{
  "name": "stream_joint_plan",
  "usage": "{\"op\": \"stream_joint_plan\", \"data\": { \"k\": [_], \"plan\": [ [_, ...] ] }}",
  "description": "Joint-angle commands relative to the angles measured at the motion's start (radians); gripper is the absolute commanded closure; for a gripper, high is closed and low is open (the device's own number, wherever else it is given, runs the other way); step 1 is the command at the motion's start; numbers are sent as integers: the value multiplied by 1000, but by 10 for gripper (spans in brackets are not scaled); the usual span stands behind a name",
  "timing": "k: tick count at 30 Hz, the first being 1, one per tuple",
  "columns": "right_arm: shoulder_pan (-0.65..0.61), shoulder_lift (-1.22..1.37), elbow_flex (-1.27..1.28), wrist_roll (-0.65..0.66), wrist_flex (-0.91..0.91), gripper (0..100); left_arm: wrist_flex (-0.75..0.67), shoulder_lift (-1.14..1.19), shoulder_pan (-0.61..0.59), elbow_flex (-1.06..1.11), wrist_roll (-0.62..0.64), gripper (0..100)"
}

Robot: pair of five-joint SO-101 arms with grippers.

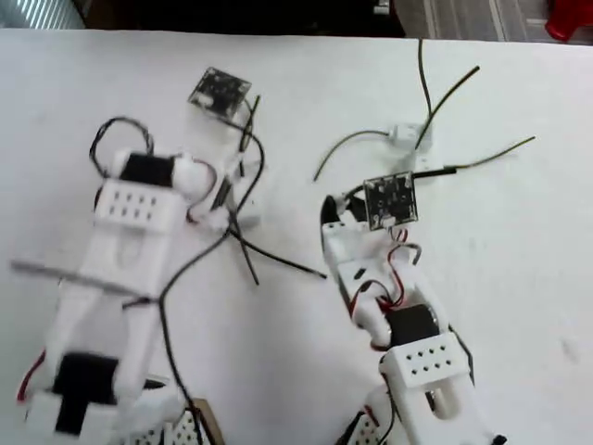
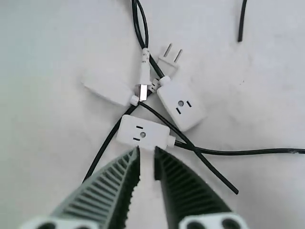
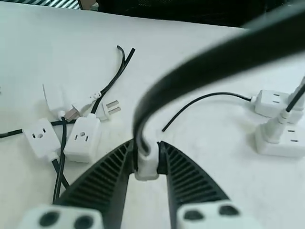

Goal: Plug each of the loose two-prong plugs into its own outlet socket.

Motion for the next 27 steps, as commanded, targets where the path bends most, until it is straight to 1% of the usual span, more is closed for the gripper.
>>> {"op": "stream_joint_plan", "data": {
  "k": [1, 3, 5, 9, 15, 20, 22, 26, 27],
  "plan": [
    [5, -13, -8, -12, -25, 982, 77, 237, -70, -265, 77, 801],
    [5, -13, -8, -12, -25, 982, 94, 360, -111, -381, 173, 784],
    [5, -13, -8, -12, -25, 982, 120, 478, -143, -497, 238, 775],
    [5, -13, -8, -11, -25, 982, 209, 705, -154, -720, 273, 753],
    [4, -13, -6, -8, -25, 982, 302, 1013, -163, -1077, 428, 754],
    [4, -13, -6, -6, -25, 982, 371, 1233, -162, -1361, 477, 762],
    [4, -13, -6, -6, -25, 982, 397, 1300, -165, -1468, 468, 819],
    [4, -13, -6, -5, -25, 982, 454, 1406, -170, -1708, 468, 980],
    [4, -13, -6, -5, -25, 982, 479, 1425, -170, -1763, 468, 978]
  ]
}}
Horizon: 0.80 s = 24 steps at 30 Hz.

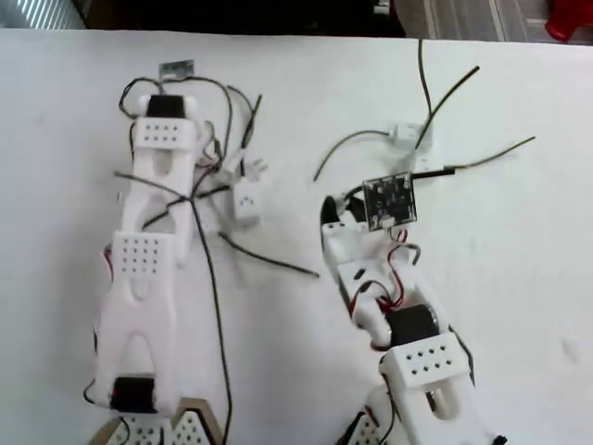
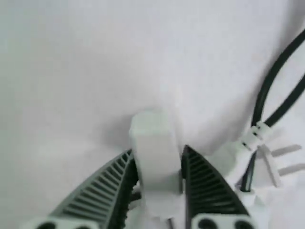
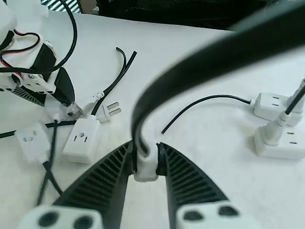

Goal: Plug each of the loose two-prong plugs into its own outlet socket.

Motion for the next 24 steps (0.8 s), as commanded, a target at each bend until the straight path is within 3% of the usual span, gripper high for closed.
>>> {"op": "stream_joint_plan", "data": {
  "k": [1, 6, 15, 24],
  "plan": [
    [4, -13, -8, -5, -25, 982, 80, 44, -12, -239, 5, 967],
    [5, -13, -8, -5, -25, 982, 104, 15, -30, -321, -14, 976],
    [13, -15, -8, -5, -25, 982, 104, -242, -61, -319, -448, 977],
    [122, -15, -44, -6, -15, 982, 110, -515, -22, -285, -649, 978]
  ]
}}
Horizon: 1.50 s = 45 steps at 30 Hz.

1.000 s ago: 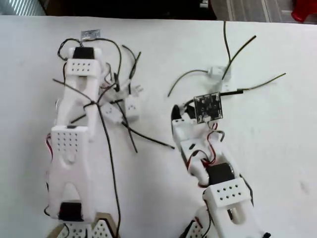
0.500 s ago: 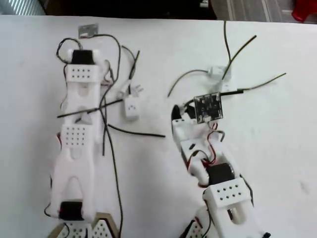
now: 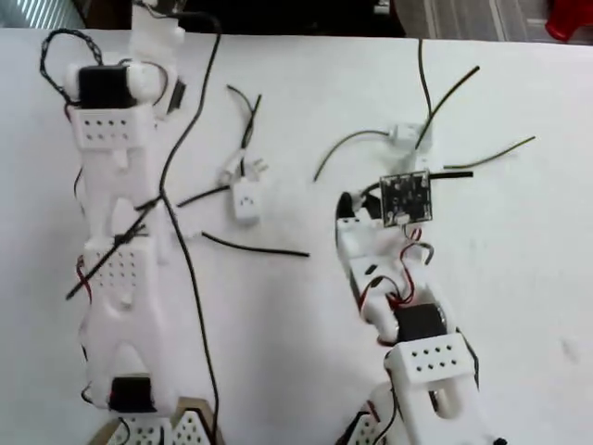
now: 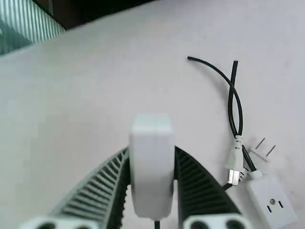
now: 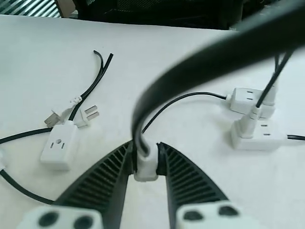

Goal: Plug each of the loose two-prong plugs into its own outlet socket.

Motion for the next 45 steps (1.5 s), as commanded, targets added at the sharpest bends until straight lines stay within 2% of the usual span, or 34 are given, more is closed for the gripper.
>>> {"op": "stream_joint_plan", "data": {
  "k": [1, 5, 10, 14, 18, 22, 26, 31, 35, 39, 45],
  "plan": [
    [42, -15, -46, -6, -15, 982, 6, -179, 35, 23, -66, 978],
    [64, -15, -60, -5, -2, 982, 6, -392, 93, 318, -107, 978],
    [131, -15, -141, -5, 110, 982, -2, -714, 222, 755, -118, 977],
    [203, -15, -181, -9, 134, 982, -83, -917, 340, 1068, -112, 977],
    [271, -22, -198, -12, 130, 981, -264, -1043, 443, 1421, -112, 977],
    [323, -19, -212, -12, 127, 981, -528, -1099, 522, 1775, -112, 977],
    [344, -16, -215, -12, 125, 981, -793, -1095, 598, 2038, -112, 977],
    [344, -15, -213, -12, 125, 981, -1048, -1023, 680, 2183, -109, 978],
    [340, -15, -210, -12, 125, 981, -1134, -897, 700, 2186, -60, 954],
    [340, -15, -210, -12, 125, 981, -1056, -871, 728, 2148, -54, 862],
    [338, -15, -209, -12, 125, 981, -891, -981, 728, 2079, -55, 858]
  ]
}}
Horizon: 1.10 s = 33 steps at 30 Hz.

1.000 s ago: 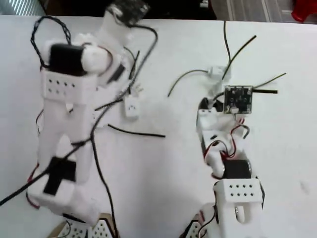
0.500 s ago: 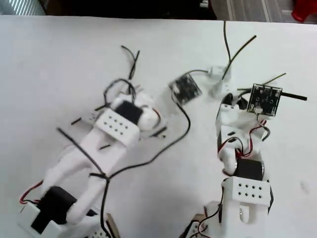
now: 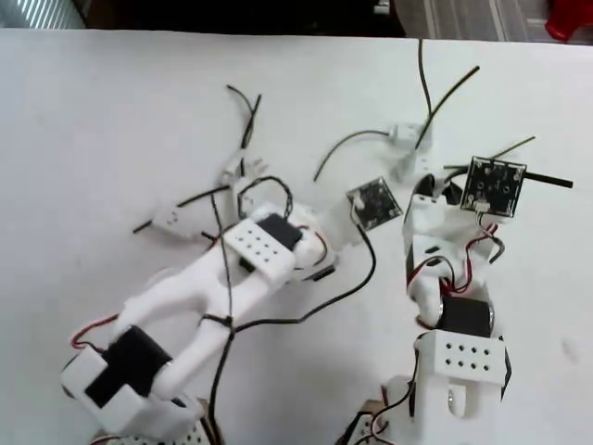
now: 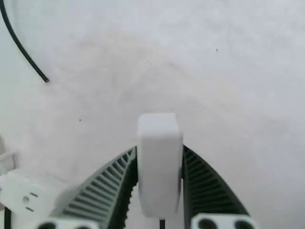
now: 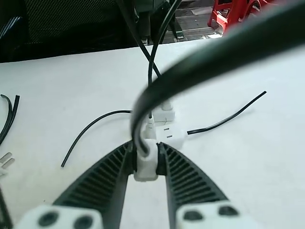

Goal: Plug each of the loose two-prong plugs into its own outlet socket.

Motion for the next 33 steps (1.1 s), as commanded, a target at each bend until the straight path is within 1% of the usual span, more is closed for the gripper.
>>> {"op": "stream_joint_plan", "data": {
  "k": [1, 5, 7, 11, 14, 17, 20, 23, 25, 27, 30, 33],
  "plan": [
    [4, -15, -51, -12, -4, 981, 61, -107, 7, -55, 14, 858],
    [-8, -15, -51, -12, -2, 981, 72, -142, 2, -38, 14, 849],
    [-24, -15, -51, -12, 2, 981, 72, -139, 13, -32, 23, 809],
    [-30, -15, -51, -12, 4, 981, 72, -139, 28, -34, 132, 737],
    [-28, -15, -51, -12, 4, 981, 77, -140, 18, -41, 133, 729],
    [-30, -15, -49, -12, 4, 981, 77, -148, -36, -52, 133, 740],
    [-30, -15, -49, -12, 4, 981, 69, -140, -133, -94, 133, 774],
    [-31, -15, -49, -12, 4, 981, -3, -139, -229, -98, 133, 790],
    [-33, -15, -49, -12, 4, 981, -66, -137, -255, -68, 133, 793],
    [-33, -15, -49, -12, 4, 981, -127, -137, -255, -17, 133, 792],
    [-33, -15, -49, -12, 2, 981, -198, -137, -214, 57, 130, 790],
    [-33, -15, -49, -12, 2, 981, -236, -136, -165, 117, 78, 790]
  ]
}}
